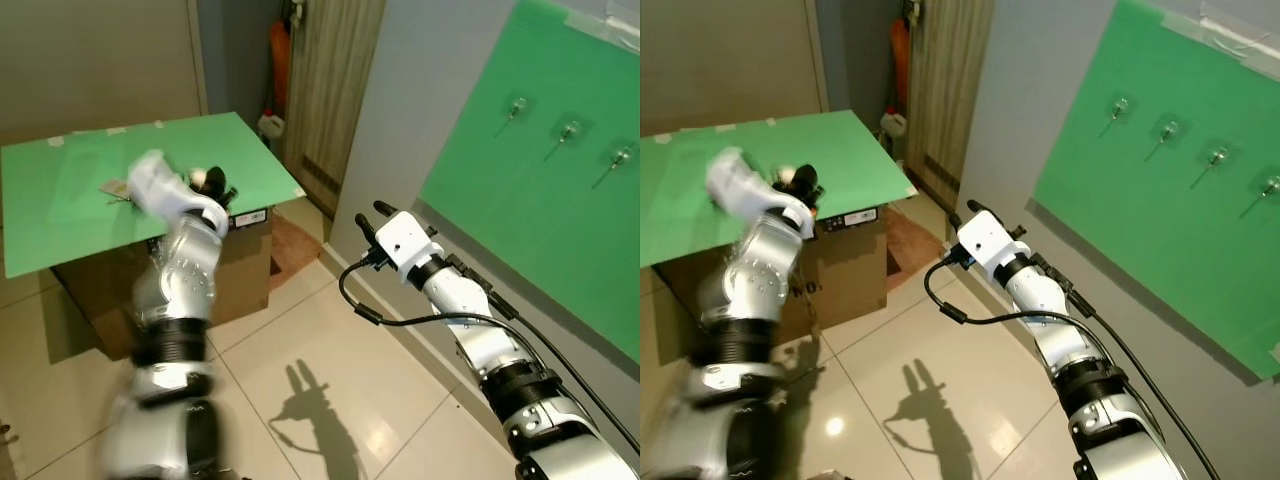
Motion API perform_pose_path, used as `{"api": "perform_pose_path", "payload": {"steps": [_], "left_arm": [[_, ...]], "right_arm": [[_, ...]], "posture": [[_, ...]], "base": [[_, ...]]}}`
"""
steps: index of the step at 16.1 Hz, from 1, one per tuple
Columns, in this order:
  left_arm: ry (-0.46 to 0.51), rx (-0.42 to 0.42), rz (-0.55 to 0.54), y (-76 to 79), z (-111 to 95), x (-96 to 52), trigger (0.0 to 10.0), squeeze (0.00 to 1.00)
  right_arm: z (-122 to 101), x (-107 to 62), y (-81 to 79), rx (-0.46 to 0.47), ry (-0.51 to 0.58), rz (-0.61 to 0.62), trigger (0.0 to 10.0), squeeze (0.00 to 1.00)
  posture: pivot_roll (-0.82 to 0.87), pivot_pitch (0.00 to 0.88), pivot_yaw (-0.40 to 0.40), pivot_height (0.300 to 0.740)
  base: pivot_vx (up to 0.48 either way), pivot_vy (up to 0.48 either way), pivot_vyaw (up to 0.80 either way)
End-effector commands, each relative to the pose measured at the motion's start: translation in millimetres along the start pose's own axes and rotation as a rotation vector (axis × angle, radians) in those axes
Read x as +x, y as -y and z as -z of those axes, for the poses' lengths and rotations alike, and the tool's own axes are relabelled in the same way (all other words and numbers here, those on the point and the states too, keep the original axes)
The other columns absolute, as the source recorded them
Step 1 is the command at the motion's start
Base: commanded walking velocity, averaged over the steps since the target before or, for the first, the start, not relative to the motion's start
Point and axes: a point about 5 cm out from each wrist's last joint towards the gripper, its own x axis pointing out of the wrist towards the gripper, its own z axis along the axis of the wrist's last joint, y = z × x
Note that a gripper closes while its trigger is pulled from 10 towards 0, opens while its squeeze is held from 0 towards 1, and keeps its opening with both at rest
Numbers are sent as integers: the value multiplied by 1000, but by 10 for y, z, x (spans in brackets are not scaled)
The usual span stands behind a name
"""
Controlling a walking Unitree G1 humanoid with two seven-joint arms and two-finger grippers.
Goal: Hang keys on a hook
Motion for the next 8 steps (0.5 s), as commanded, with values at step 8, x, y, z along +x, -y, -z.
{"api": "perform_pose_path", "payload": {"steps": [8], "left_arm": [[-372,1443,424,79,814,-221,0,0]], "right_arm": [[16,-8,-61,-8,-34,-25,10000,0]], "posture": [[-17,31,-73,740]], "base": [[0,0,0]]}}
